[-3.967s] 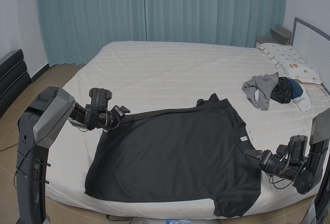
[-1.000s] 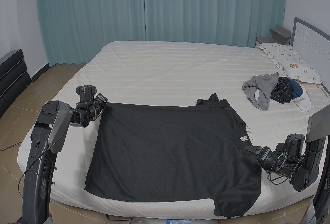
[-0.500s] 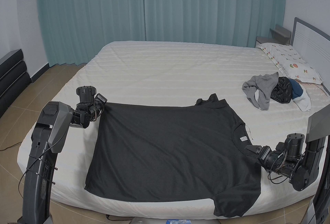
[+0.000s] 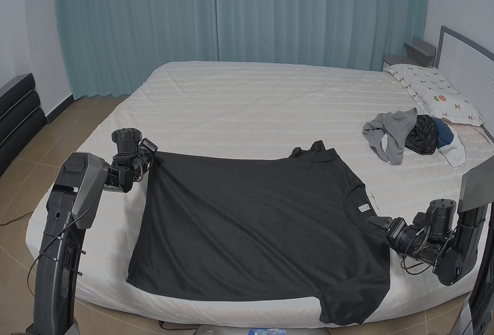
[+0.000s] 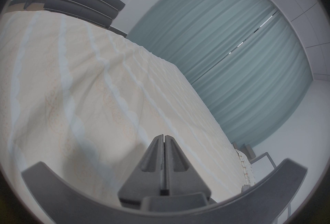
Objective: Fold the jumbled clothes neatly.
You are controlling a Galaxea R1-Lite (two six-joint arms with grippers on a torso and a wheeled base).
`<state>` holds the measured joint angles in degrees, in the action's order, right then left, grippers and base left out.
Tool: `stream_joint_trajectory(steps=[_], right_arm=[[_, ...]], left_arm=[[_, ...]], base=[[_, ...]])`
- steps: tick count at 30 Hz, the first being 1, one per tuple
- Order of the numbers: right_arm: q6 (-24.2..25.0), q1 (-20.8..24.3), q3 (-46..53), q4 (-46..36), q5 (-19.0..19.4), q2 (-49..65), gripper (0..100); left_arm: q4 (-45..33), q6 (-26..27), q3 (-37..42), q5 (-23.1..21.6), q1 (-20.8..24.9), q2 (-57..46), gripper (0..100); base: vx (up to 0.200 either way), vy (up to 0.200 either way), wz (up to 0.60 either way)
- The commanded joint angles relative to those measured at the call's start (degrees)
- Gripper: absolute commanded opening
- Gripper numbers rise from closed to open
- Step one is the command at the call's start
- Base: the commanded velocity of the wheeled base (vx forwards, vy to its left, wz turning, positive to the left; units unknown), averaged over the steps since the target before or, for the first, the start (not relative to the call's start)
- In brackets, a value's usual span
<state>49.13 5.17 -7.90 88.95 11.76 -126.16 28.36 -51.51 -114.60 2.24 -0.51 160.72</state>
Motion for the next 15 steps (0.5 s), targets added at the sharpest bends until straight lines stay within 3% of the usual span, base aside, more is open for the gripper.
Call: stream_joint_trajectory(steps=[1,4,5,15], right_arm=[[0.0,0.02,-0.01,0.61,0.01,-0.05,100],[0.0,0.1,-0.01,0.61,0.01,-0.14,100],[0.0,0.1,-0.01,0.61,0.1,-0.14,100],[-0.09,0.02,0.52,0.61,0.01,-0.75,100]], left_arm=[[-0.23,0.0,0.01,-0.22,-0.02,0.12,0],[-0.58,0.0,0.01,-0.49,0.16,0.03,0],[-0.76,0.0,0.01,-0.57,0.25,0.03,100],[-3.13,-0.61,3.86,1.36,0.25,-2.96,100]], base=[[0.0,0.0,0.0],[0.0,0.0,0.0],[0.0,0.0,0.0],[0.0,0.0,0.0]])
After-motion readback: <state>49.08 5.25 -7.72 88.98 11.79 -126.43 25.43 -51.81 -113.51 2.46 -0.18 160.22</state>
